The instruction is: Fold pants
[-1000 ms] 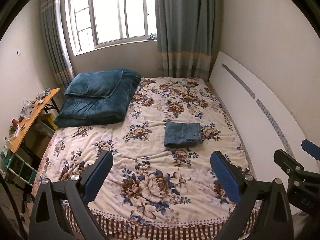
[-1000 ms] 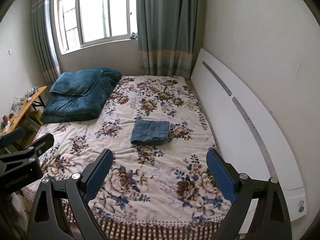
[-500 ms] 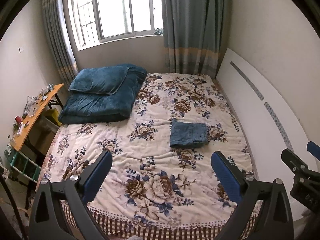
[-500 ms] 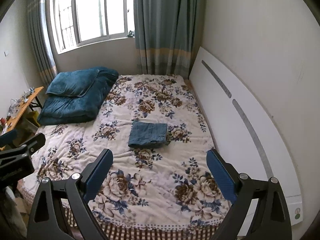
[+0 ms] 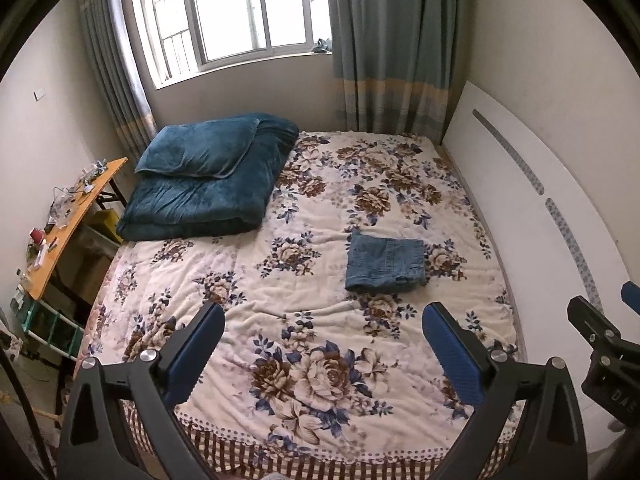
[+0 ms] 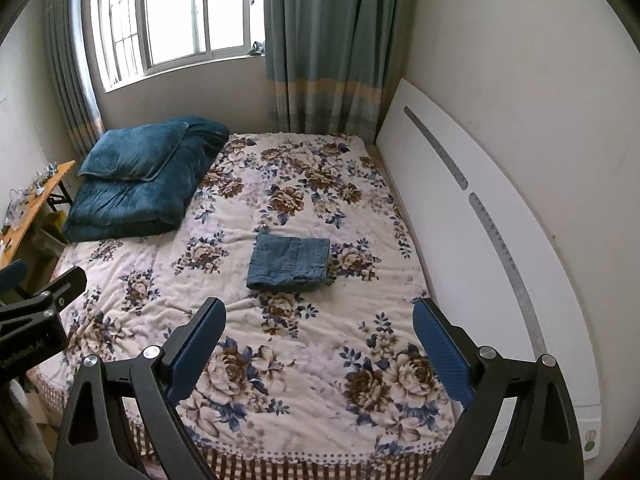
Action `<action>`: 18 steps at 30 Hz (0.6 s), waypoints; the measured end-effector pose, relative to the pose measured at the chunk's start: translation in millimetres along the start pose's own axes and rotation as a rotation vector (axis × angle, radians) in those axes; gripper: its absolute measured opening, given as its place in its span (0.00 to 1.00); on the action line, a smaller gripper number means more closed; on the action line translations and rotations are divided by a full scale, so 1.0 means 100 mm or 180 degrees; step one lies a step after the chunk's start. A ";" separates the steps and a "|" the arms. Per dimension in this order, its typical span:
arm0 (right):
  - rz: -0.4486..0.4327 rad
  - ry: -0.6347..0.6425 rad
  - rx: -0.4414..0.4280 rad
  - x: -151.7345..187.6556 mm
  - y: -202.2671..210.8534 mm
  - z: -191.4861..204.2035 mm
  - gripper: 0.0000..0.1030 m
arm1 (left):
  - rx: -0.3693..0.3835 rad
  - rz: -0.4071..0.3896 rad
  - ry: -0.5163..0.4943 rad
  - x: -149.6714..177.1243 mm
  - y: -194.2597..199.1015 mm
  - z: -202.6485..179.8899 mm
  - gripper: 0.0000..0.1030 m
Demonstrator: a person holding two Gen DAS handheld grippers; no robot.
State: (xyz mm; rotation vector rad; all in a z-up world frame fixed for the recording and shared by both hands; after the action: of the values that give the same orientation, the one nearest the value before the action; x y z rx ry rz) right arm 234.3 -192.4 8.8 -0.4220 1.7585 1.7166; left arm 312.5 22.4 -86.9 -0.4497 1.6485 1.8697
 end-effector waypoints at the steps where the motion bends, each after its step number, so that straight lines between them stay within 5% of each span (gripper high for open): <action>1: 0.0009 0.0003 0.0009 0.00 -0.04 0.00 0.94 | -0.0017 0.0001 0.0003 0.00 -0.01 0.00 0.98; 18: 0.0073 0.0007 -0.0091 0.05 -0.18 0.08 0.94 | -0.0069 -0.0013 0.0041 0.00 0.02 0.04 0.98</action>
State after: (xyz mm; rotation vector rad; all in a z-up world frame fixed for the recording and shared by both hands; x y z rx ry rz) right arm 243.1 -185.1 -7.7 -0.4178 1.7487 1.7597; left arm 312.1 25.9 -84.8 -0.4746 1.6359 1.8871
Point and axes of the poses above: each gripper's, at about its wrist camera, not at the fingertips, and y roughly against the way its jaws point, z to its left, x to its underside, the point moved 10 cm from there along -y, roughly the way its jaws point, and after that the axes turned 11 degrees about -y, right-handed, at the moved point
